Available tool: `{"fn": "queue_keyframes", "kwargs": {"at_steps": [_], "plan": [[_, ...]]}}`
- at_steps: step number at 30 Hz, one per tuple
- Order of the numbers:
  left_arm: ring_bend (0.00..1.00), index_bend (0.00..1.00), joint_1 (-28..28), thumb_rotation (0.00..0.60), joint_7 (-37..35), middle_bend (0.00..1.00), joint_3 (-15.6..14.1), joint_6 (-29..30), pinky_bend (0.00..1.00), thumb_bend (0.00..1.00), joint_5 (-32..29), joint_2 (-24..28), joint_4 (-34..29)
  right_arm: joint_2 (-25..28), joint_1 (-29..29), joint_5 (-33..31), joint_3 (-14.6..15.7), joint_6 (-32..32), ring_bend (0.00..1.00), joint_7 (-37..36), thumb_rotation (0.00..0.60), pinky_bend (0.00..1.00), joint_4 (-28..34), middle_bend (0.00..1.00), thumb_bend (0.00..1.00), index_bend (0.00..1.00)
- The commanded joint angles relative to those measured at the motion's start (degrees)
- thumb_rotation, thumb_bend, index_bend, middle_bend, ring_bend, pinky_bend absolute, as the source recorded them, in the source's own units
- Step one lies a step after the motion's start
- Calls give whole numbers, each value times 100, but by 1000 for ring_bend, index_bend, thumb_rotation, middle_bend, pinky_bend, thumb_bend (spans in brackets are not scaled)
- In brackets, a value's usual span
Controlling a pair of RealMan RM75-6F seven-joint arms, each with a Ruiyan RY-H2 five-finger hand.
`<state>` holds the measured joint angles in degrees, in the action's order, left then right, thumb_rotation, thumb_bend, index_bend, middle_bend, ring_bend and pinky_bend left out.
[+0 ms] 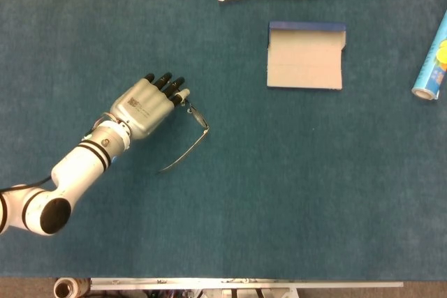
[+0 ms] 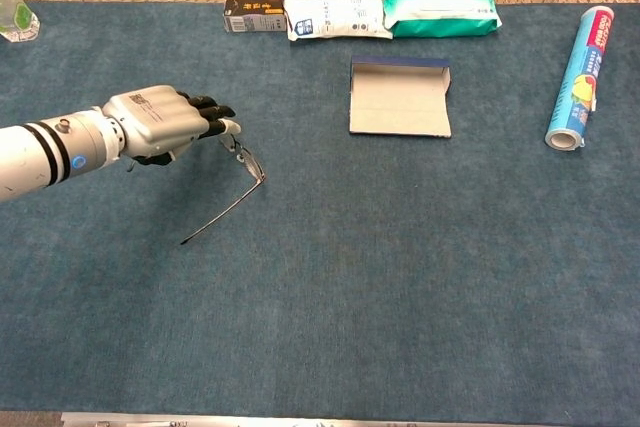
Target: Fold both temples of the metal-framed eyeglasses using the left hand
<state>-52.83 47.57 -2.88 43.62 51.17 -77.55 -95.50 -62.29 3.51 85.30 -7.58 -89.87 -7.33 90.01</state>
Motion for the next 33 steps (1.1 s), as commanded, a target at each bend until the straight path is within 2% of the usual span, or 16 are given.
{"fn": "queue_keyframes", "kwargs": {"at_steps": [1,19,33], "plan": [[0,51,-62,600,30,0,-57,5,180,1000,-69,-51,47,3,0,-2,0,3,466,-1,600,517,0,533,161,608],[45,148,-248,600,156,82,-420,264,180,1000,-271,-39,-93,13,-5,2,8,10,466,-11,600,517,7,533,161,607],[120,268,-274,600,337,207,-659,574,228,1000,-404,145,-410,-5,7,3,21,44,466,26,600,517,1,534,160,607]]}}
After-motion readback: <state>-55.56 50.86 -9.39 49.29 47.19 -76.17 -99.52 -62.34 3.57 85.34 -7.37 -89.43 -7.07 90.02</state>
